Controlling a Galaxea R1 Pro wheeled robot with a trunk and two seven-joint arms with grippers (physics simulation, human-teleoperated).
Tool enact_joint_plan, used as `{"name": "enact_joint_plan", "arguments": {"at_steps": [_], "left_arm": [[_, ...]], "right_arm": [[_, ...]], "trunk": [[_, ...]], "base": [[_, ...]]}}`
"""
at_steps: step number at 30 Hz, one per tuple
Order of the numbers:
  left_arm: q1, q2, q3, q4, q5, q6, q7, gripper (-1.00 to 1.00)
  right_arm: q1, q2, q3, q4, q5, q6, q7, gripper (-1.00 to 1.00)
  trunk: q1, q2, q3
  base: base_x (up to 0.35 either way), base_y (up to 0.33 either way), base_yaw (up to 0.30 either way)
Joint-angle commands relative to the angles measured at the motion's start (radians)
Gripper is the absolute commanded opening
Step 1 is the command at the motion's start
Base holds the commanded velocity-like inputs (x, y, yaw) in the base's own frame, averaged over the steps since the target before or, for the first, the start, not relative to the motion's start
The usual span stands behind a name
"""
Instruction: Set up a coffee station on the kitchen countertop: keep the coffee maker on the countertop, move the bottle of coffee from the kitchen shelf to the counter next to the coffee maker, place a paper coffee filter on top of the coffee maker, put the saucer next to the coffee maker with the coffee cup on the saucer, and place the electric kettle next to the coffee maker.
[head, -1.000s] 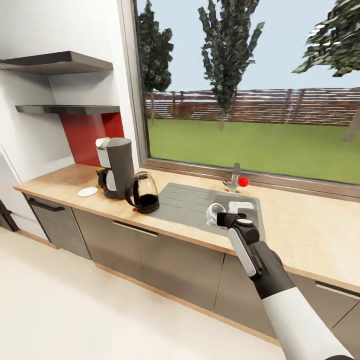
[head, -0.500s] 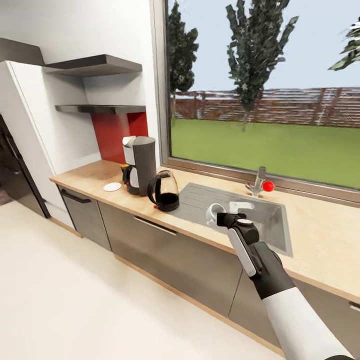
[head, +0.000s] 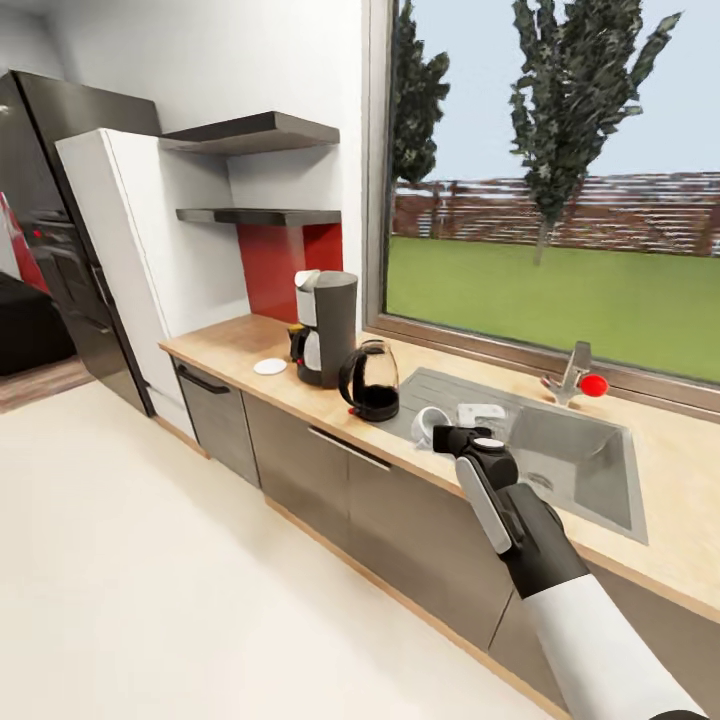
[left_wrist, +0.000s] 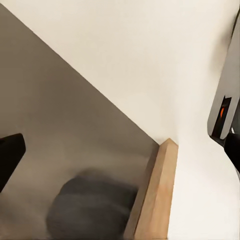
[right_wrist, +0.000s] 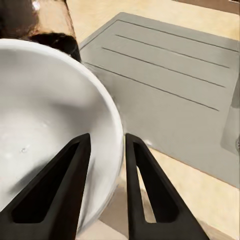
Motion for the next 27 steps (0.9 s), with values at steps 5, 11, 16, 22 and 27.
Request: {"name": "enact_joint_plan", "arguments": {"at_steps": [5,11,16,22,27], "left_arm": [[-0.001,0.000,0.008,0.001,-0.010,-0.003,0.003,1.00],[-0.001,0.000,0.008,0.001,-0.010,-0.003,0.003,1.00],[-0.001,0.000,0.008,0.001,-0.010,-0.003,0.003,1.00],[-0.001,-0.003,0.008,0.001,-0.010,-0.005,0.003,1.00],[-0.001,-0.008,0.008,0.002,-0.010,-0.029,0.003,1.00]], "right_arm": [[-0.001,0.000,0.001,-0.001,-0.012,0.001,-0.008,-1.00],[-0.001,0.000,0.001,-0.001,-0.012,0.001,-0.008,-1.00],[-0.001,0.000,0.001,-0.001,-0.011,0.001,-0.008,-1.00],[-0.001,0.000,0.001,-0.001,-0.012,0.001,-0.008,-1.00],[-0.001,0.000,0.001,-0.001,-0.012,0.001,-0.008,-1.00]], "trunk": [[0.001,-0.002,-0.004],[0.001,-0.002,-0.006],[0.001,-0.002,-0.008],[0.001,-0.002,-0.010],[0.001,-0.002,-0.012]], "base": [[0.000,0.000,0.278],[0.000,0.000,0.278],[0.000,0.000,0.278],[0.000,0.000,0.278],[0.000,0.000,0.278]]}}
